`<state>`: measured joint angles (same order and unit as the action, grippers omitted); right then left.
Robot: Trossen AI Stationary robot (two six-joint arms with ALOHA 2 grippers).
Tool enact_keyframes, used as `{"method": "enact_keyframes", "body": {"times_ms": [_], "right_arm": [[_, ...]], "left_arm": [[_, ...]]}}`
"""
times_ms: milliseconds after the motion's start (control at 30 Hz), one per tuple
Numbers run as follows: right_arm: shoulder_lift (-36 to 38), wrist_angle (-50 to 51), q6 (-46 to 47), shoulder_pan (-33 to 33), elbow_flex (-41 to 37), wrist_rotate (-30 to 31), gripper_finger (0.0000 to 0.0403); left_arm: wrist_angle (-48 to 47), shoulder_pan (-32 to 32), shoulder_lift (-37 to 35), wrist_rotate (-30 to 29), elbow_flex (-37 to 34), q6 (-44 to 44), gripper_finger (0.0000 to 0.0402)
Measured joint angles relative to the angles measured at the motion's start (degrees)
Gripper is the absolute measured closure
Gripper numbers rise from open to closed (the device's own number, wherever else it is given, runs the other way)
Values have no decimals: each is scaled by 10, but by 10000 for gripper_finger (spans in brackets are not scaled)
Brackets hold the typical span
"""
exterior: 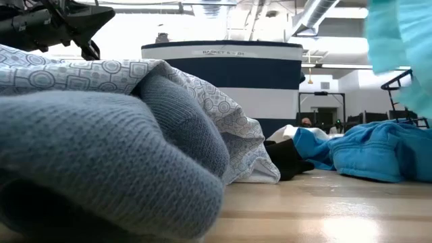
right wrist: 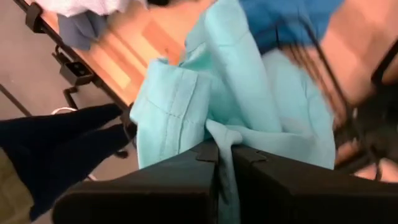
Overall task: Pick & Place Cloths
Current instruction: Put the light blue shorts into the wire basket
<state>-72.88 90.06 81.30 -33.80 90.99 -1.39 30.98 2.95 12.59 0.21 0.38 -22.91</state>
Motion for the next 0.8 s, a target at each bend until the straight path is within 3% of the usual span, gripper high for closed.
{"method": "enact_keyframes", "body": {"times_ms": [167, 433, 800], "right_arm": [[9, -1, 98, -63, -36, -34, 402], [-12, -10, 208, -140, -164, -156, 403], [-82, -174, 171, -108, -280, -73, 403]], "left_arm": [[0, 0, 0, 0, 0, 0, 399], [0, 0, 2, 0, 0, 1, 399], [0, 0, 2, -3, 0, 1, 399]]}}
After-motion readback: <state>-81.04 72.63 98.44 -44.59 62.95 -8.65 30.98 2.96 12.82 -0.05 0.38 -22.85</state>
